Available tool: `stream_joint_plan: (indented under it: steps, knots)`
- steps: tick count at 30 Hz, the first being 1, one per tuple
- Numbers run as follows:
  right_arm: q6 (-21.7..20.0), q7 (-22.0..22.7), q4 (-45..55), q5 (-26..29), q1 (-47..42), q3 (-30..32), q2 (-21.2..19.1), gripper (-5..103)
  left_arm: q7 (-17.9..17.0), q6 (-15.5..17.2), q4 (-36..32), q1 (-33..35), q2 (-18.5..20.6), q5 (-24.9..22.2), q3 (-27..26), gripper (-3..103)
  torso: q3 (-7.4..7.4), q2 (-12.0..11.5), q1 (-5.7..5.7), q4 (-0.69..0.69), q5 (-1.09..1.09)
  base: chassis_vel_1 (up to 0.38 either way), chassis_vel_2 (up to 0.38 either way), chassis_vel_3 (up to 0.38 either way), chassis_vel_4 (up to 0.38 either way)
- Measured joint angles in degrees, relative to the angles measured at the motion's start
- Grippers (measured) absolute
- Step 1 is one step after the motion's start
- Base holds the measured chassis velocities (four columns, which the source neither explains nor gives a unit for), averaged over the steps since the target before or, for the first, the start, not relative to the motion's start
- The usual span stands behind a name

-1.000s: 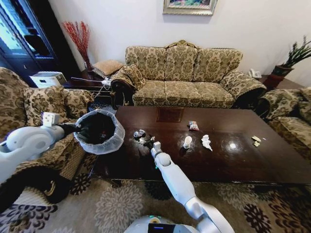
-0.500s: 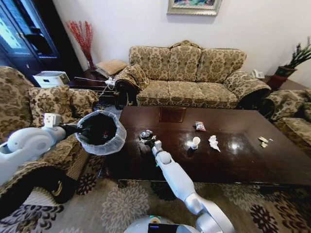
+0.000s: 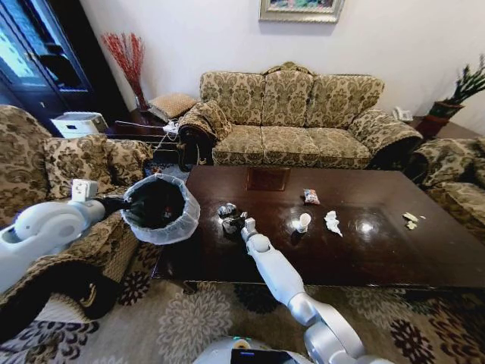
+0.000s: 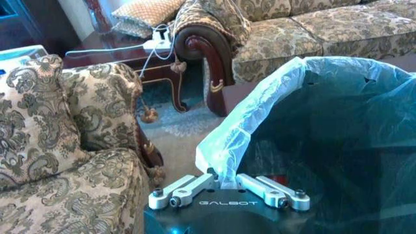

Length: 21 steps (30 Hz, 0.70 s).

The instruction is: Move to the front of the table and place the trash on the table into the trash bin.

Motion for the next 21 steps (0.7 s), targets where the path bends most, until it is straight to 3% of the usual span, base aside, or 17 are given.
stream_joint_plan:
  steps: [21]
  knots:
    - [0.71, -3.38, 0.84, -1.58, -0.64, -0.42, -0.02, 100, 0.27, -0.49, -0.06, 0.16, 0.22, -0.04, 0.32, 0, 0.0, 0.0, 0.0, -0.01, 0.02, -0.013, 0.014, 0.014, -0.011]
